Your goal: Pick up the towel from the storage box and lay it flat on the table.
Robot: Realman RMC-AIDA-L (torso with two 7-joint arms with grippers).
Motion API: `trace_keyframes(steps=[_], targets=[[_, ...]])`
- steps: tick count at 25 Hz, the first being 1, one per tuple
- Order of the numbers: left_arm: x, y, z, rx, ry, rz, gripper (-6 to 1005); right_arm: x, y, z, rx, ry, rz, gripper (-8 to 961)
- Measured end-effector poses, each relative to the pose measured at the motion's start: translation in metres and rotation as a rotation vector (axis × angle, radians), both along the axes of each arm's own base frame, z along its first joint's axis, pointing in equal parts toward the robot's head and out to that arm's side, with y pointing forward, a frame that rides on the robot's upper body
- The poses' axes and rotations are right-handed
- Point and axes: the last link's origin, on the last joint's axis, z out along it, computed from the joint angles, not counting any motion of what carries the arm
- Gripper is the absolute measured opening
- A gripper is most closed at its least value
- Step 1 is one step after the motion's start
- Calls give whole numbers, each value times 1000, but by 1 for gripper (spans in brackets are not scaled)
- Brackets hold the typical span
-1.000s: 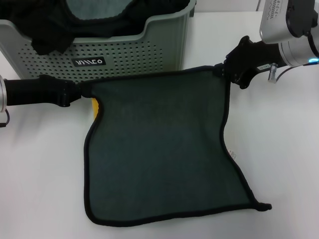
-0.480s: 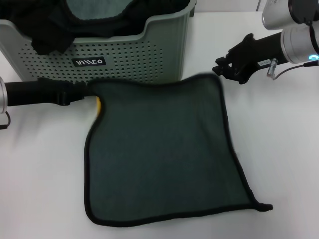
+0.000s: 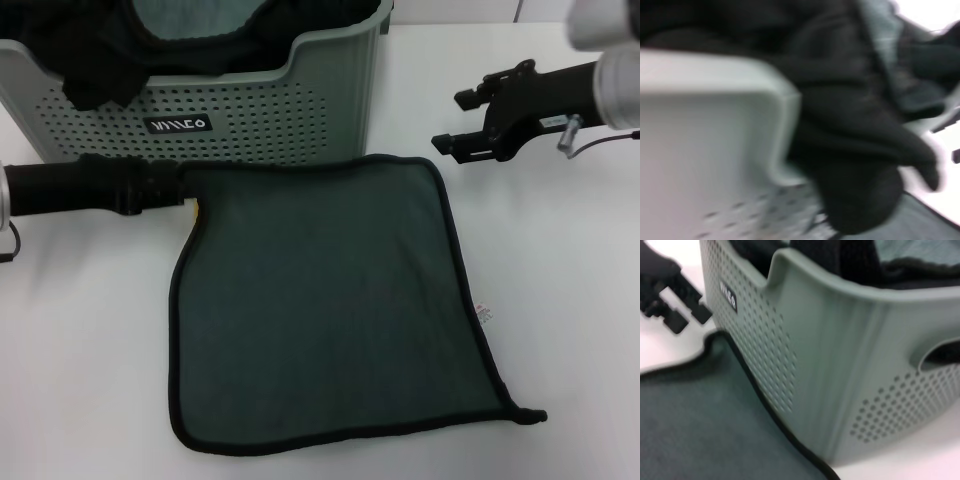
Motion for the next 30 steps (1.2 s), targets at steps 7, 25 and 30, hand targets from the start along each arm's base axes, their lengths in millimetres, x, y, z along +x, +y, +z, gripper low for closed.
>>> trace_keyframes(steps=[7, 25, 30], targets=[[24, -41, 17, 9, -139, -372, 587, -3, -58, 23, -97, 216, 123, 777], [57, -73, 23, 25, -352, -785, 588, -1, -117, 29, -419, 705, 385, 842], [54, -73, 30, 59, -366, -773, 597, -2, -118, 30, -411, 732, 405, 844]])
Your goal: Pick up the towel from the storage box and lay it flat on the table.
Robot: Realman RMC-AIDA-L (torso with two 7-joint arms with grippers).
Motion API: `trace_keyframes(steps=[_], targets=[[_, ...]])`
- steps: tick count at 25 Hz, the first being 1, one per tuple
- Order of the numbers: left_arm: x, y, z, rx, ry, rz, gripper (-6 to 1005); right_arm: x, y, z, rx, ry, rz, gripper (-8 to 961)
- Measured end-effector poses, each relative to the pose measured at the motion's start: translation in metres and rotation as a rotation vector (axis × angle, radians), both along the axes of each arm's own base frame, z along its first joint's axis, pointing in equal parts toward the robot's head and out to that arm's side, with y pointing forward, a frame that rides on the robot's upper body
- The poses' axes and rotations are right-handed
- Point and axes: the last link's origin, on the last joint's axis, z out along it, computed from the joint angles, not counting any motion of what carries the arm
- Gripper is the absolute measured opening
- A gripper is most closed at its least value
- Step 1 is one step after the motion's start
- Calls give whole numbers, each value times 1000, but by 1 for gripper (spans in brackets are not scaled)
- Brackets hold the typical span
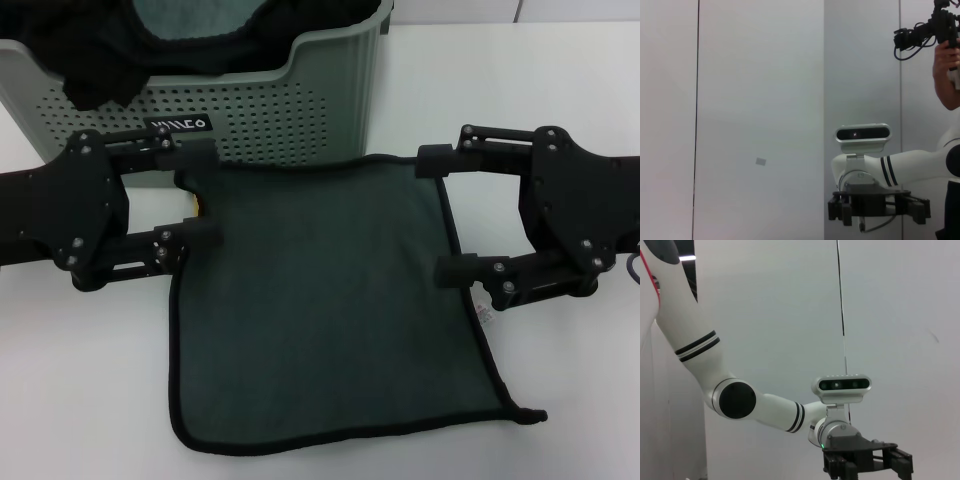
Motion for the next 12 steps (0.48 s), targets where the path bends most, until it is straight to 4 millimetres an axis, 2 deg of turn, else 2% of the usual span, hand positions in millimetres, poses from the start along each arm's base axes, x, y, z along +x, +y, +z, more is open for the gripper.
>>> trace_keyframes(steps=[12], targets=[[0, 0, 0, -5, 5, -3, 626, -2, 6, -9, -28, 2, -2, 849]])
